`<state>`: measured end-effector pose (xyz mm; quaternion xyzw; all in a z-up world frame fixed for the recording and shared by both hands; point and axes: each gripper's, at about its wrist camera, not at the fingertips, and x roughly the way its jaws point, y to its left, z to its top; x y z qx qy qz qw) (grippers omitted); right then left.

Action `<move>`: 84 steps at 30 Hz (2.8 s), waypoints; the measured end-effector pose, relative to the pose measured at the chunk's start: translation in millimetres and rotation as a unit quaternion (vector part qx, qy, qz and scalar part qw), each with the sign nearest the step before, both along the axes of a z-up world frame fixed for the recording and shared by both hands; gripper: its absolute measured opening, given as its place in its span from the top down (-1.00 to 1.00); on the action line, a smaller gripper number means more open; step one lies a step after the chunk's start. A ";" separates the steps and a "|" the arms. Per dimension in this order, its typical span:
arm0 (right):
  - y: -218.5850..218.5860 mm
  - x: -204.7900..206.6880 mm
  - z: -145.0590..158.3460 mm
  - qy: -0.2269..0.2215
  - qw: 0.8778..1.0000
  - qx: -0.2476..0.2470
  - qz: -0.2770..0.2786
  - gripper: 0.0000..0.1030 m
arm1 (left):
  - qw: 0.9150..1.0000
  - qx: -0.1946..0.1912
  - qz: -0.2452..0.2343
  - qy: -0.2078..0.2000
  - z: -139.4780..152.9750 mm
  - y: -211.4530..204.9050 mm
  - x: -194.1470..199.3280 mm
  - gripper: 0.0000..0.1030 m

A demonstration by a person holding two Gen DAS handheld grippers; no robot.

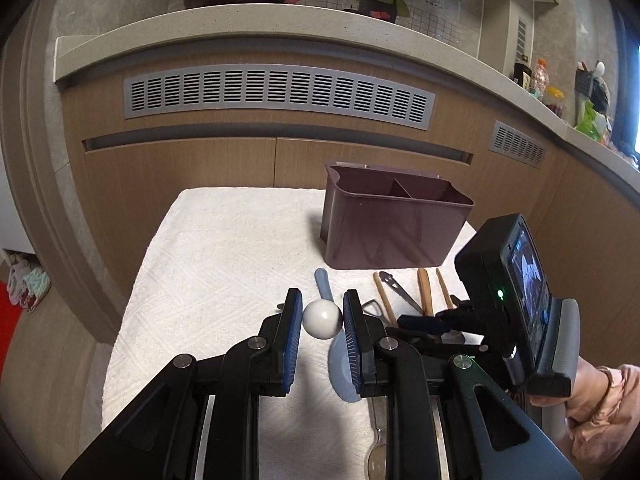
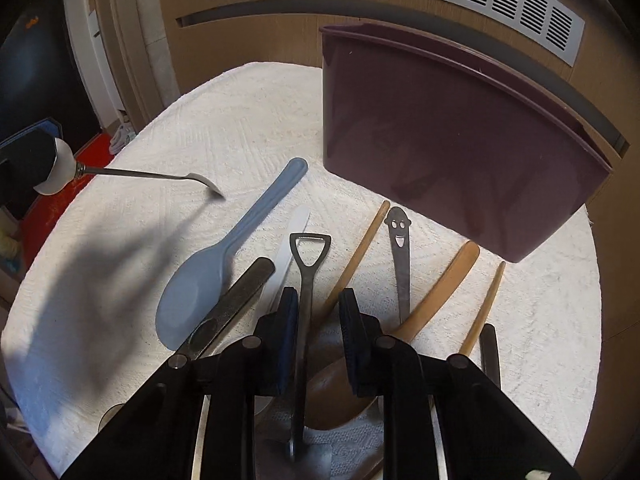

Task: Organize utensils

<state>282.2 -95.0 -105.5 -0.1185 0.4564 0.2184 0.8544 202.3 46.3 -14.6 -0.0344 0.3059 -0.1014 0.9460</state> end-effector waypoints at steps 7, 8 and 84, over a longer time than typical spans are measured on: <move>-21.2 -30.8 20.5 -0.028 1.000 0.007 -0.006 0.89 | 1.000 -0.001 0.004 0.001 7.2 -8.6 -9.6 0.58; -29.5 -35.1 25.4 -0.034 0.999 0.014 -0.013 0.89 | 1.000 -0.002 0.002 -0.001 8.7 -10.5 -11.9 0.58; -142.1 -115.3 128.3 -0.134 0.981 0.111 -0.090 0.93 | 0.998 0.039 -0.034 0.046 -20.6 -46.2 -101.3 0.56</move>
